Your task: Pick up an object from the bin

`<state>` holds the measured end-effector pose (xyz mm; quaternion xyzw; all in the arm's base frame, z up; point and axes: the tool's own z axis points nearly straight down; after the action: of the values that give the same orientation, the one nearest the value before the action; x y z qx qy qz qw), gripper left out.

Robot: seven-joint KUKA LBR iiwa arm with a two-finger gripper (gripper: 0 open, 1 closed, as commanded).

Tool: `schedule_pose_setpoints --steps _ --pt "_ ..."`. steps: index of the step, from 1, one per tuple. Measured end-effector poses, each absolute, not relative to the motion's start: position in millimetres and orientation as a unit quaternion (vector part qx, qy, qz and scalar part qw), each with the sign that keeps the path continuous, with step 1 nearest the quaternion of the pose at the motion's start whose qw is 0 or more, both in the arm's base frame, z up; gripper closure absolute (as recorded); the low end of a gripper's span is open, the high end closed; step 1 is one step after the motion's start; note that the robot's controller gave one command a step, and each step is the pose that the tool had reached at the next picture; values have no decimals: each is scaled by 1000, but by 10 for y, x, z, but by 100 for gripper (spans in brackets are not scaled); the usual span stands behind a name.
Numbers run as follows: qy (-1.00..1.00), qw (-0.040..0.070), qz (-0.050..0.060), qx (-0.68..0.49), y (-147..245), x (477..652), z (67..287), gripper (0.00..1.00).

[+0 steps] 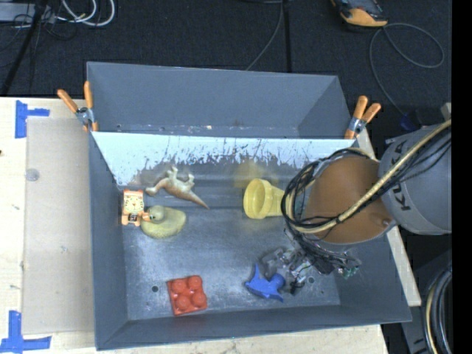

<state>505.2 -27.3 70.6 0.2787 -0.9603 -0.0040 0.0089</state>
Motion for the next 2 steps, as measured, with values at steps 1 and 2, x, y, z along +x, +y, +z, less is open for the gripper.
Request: schedule_pose_setpoints --steps 1,2 --pt "-958 13 -6 286 -260 5038 1170 100" --pt "-961 11 -5 275 -304 5047 1856 100"
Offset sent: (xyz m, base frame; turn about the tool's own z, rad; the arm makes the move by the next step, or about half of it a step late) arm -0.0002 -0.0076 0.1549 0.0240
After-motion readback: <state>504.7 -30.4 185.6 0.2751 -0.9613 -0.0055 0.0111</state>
